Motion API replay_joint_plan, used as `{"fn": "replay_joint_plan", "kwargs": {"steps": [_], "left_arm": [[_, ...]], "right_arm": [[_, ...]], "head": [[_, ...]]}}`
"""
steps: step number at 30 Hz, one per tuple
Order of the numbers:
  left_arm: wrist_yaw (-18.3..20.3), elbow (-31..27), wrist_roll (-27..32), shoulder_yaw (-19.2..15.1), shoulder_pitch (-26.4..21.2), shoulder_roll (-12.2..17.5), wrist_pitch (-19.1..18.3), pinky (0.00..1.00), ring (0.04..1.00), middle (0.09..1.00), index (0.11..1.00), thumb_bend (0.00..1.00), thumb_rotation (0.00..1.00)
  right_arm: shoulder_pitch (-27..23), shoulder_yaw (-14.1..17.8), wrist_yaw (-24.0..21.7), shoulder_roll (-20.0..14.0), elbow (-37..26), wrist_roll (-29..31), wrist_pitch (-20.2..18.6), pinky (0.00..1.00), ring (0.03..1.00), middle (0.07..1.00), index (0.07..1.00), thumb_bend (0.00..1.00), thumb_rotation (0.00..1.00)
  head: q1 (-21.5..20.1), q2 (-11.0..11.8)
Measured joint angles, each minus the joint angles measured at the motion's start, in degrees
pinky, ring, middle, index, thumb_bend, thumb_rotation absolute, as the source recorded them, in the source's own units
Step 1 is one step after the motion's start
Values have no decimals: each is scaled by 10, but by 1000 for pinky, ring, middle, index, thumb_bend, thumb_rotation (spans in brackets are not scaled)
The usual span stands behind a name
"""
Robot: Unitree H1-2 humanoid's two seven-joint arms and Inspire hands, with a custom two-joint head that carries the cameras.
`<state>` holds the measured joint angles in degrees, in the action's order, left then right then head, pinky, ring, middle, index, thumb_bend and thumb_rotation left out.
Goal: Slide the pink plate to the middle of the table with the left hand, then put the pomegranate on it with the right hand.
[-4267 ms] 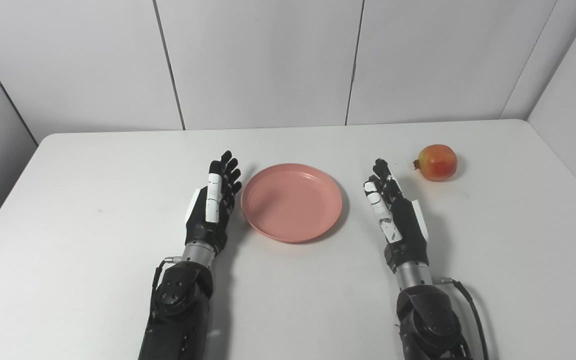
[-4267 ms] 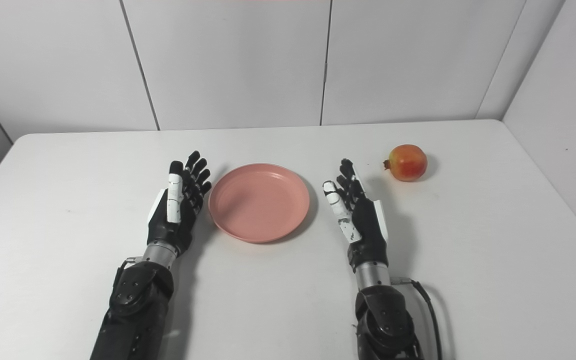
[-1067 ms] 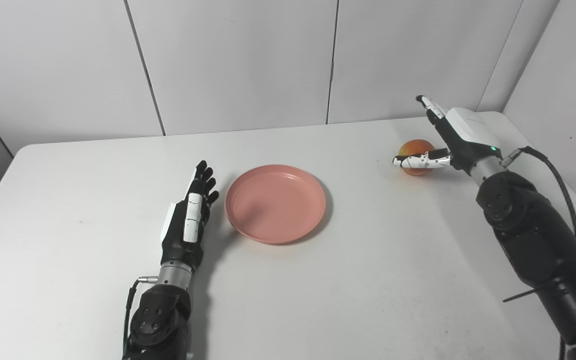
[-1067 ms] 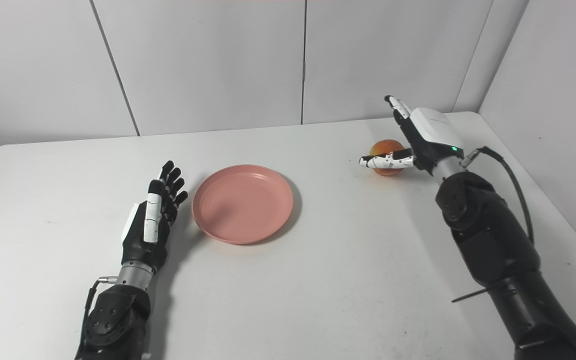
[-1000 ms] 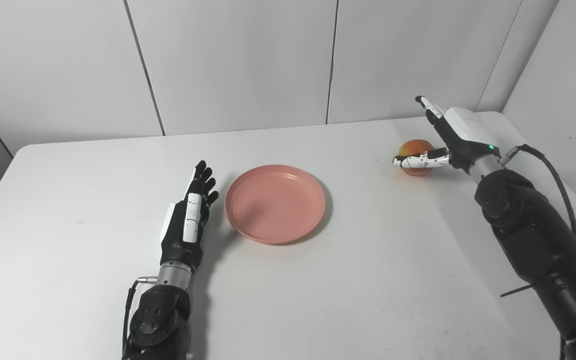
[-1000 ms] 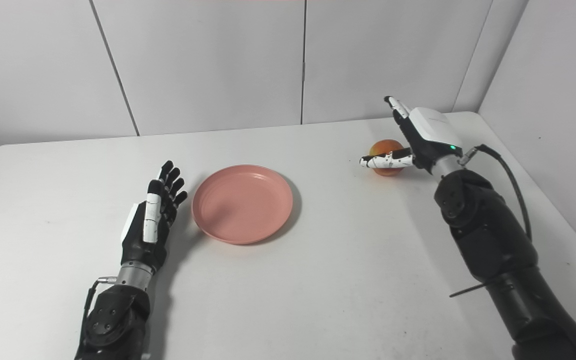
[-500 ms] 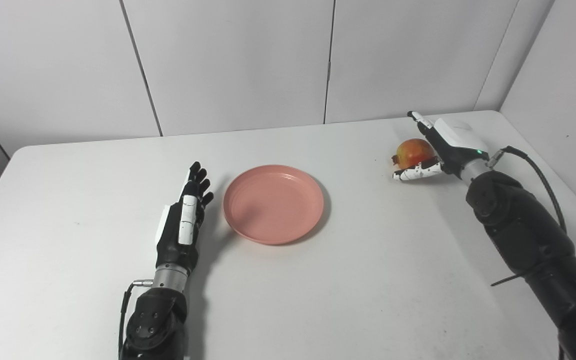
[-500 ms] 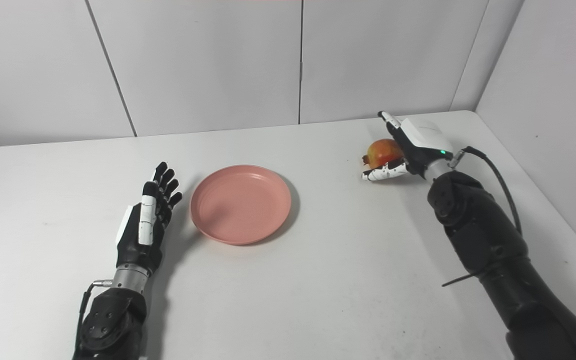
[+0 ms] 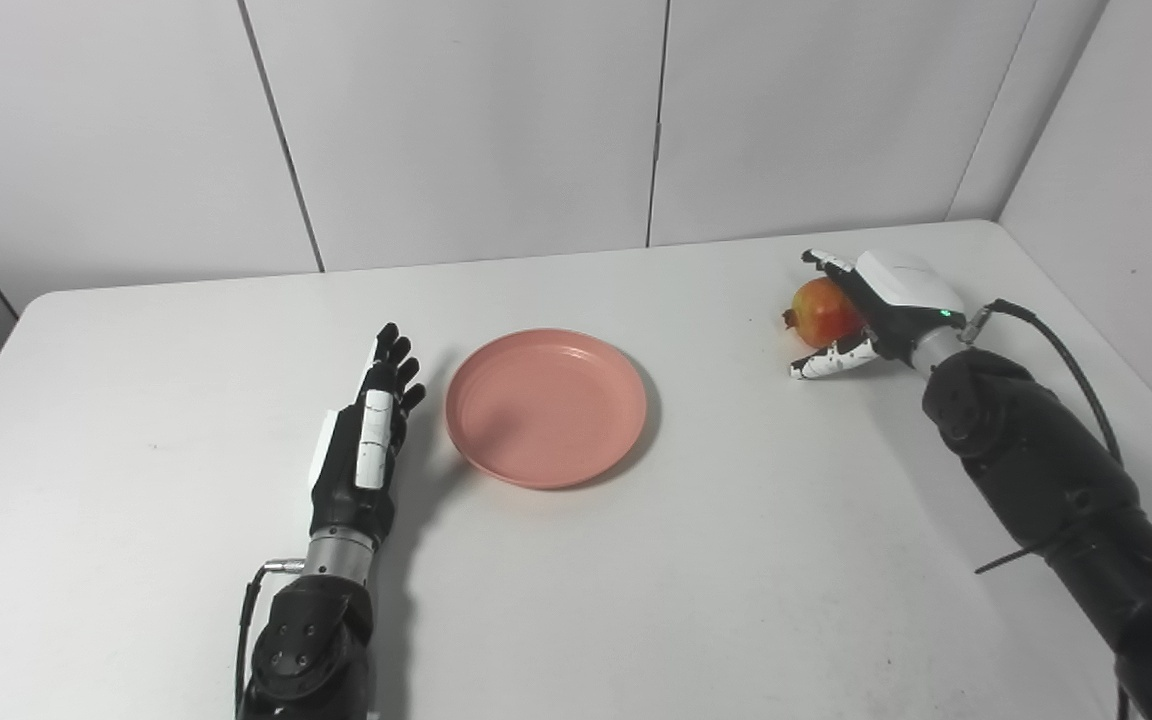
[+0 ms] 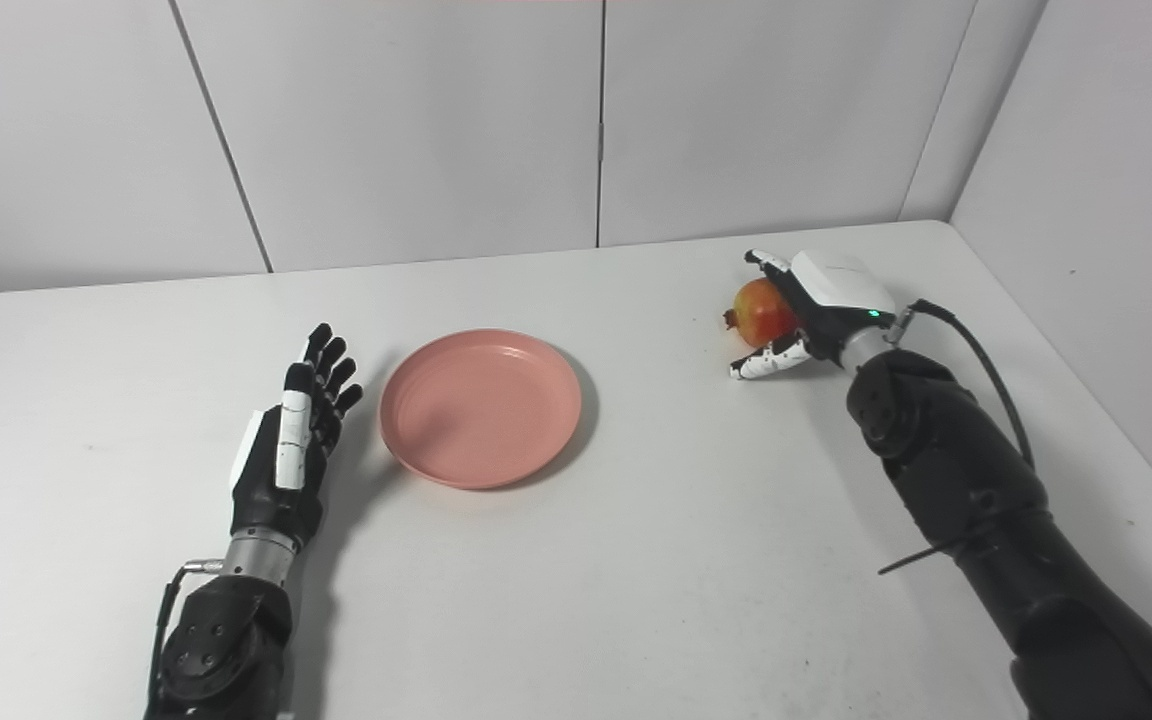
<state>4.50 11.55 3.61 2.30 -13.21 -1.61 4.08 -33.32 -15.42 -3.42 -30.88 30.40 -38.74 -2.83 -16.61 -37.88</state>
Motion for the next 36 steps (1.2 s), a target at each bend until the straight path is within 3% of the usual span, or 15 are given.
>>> {"fn": "replay_joint_plan", "kwargs": {"steps": [5,8,10,11,16,26,33,36], "left_arm": [[-2,-4,-2,0,2,-1,0,956,989,1000,999,775,999],[-2,-4,-2,0,2,-3,0,957,989,1000,1000,773,1000],[-2,-4,-2,0,2,-4,0,958,991,1000,1000,768,999],[-2,-4,-2,0,2,-5,0,955,990,1000,1000,765,1000],[-1,-6,-2,0,2,-8,-5,958,992,1000,1000,766,995],[-1,-6,1,0,2,-14,-6,983,1000,1000,1000,773,988],[2,-4,7,1,2,-14,-6,994,1000,1000,1000,778,992],[2,-4,7,0,2,-15,-6,986,1000,1000,1000,768,988]], "right_arm": [[-1,0,22,5,0,1,16,631,708,756,754,814,26],[0,-1,39,5,4,-1,26,564,637,687,690,777,3],[0,-2,51,5,7,-8,36,458,538,531,644,608,0],[0,-4,60,4,9,-11,40,408,437,512,582,542,0],[1,-6,84,2,13,-27,58,407,415,538,510,513,0],[2,-5,119,-2,6,-39,70,356,388,510,530,512,0],[10,15,140,11,-64,-16,99,302,366,493,552,508,0],[10,24,142,27,-96,-4,102,240,385,512,495,515,0]], "head": [[0,1],[1,-1],[1,-2],[2,-3],[3,-4],[11,-6],[22,-8],[25,-9]]}}
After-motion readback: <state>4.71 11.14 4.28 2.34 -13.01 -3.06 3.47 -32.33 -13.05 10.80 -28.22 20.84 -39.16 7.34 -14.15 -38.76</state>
